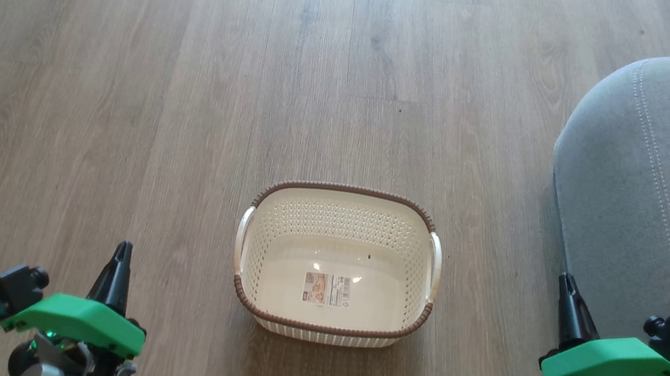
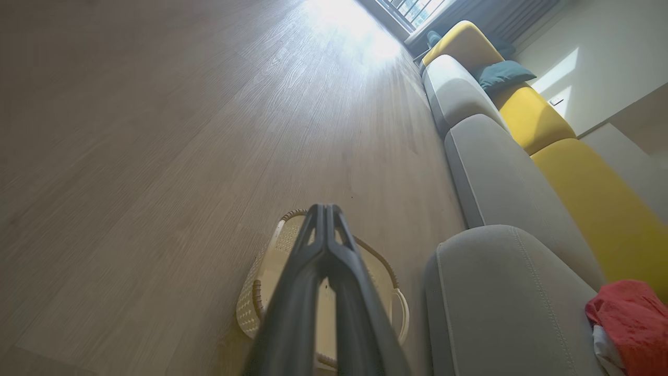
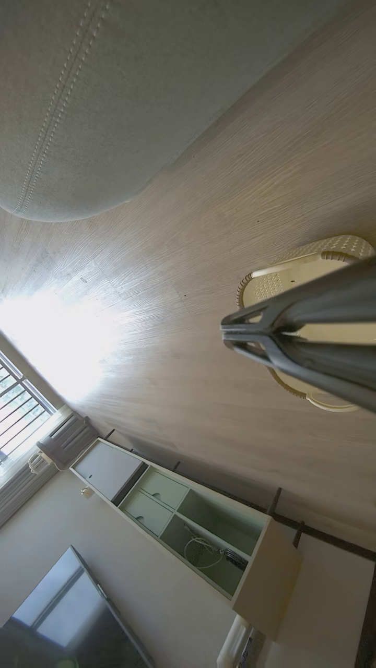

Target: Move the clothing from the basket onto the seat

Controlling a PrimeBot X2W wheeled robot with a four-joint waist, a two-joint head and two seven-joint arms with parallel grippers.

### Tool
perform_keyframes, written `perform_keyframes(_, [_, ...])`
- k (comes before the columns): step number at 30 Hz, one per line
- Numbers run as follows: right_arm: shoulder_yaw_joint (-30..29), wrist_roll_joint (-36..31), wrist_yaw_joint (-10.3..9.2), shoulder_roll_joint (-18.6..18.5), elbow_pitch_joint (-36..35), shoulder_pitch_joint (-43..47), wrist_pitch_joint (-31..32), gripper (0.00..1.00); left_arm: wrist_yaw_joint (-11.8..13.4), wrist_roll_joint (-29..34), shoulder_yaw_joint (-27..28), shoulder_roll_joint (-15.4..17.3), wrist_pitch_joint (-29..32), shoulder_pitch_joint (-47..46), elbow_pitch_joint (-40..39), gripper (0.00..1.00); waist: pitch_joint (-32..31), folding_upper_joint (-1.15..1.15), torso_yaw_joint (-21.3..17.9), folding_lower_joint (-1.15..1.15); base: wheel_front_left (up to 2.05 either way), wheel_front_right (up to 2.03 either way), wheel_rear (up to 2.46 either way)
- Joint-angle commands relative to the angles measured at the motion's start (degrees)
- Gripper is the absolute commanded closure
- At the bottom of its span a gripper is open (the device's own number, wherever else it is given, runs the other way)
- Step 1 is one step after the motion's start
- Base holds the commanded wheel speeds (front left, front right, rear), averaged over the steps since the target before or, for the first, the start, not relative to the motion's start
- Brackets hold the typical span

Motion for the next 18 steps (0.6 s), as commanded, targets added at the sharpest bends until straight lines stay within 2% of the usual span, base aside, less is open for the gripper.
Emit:
perform_keyframes(1, [0.05,1.53,0.0,0.1,-2.27,-1.39,0.29,1.0,-0.32,-1.49,1.19,0.42,0.22,-1.99,-2.27,1.0,-0.04,0.0,-0.01,0.0,0.0,0.0,0.0])
perform_keyframes(18, [-1.15,12.12,0.0,0.29,-4.11,-1.1,3.14,1.0,-0.48,-12.31,1.92,0.52,3.03,-1.95,-3.61,1.0,-0.62,0.0,-0.18,0.0,0.0,0.0,0.0])
